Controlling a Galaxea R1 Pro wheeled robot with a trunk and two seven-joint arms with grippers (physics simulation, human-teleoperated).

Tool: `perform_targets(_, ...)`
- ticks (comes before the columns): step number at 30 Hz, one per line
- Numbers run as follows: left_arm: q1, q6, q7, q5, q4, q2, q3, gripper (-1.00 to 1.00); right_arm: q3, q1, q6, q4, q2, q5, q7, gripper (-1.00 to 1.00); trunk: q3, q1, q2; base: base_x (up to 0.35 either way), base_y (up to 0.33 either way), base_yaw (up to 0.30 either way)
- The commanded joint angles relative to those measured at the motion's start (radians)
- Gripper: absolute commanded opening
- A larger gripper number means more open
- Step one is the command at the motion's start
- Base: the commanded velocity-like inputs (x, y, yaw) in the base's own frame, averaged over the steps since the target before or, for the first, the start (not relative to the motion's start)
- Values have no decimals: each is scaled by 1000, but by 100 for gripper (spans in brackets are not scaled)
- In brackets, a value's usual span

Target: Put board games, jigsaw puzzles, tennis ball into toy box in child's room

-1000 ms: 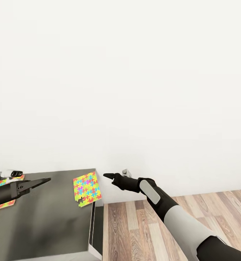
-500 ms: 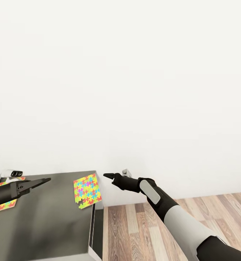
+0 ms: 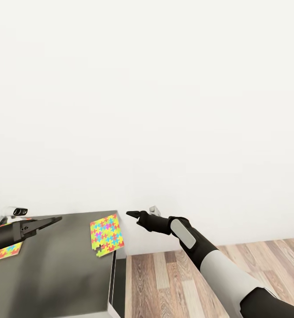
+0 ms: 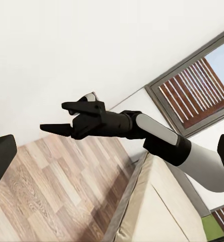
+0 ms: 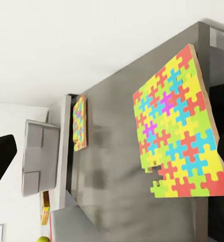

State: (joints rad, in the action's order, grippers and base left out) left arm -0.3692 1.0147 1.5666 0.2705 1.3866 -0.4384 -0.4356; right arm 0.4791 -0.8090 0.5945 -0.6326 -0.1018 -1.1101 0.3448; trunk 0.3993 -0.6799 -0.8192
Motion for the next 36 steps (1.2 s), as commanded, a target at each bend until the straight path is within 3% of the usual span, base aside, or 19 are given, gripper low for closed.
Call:
perform_targets(1,0,11,4,-1,0,0,0,100,1,-1,2,1,0,-2,2,100,-1,0,-1,0,0,0)
perform_targets(36,0,10,4,-2,0,0,0,100,1,-1,9,2,1,-8,2,100,-59,0,-1,0,0,0)
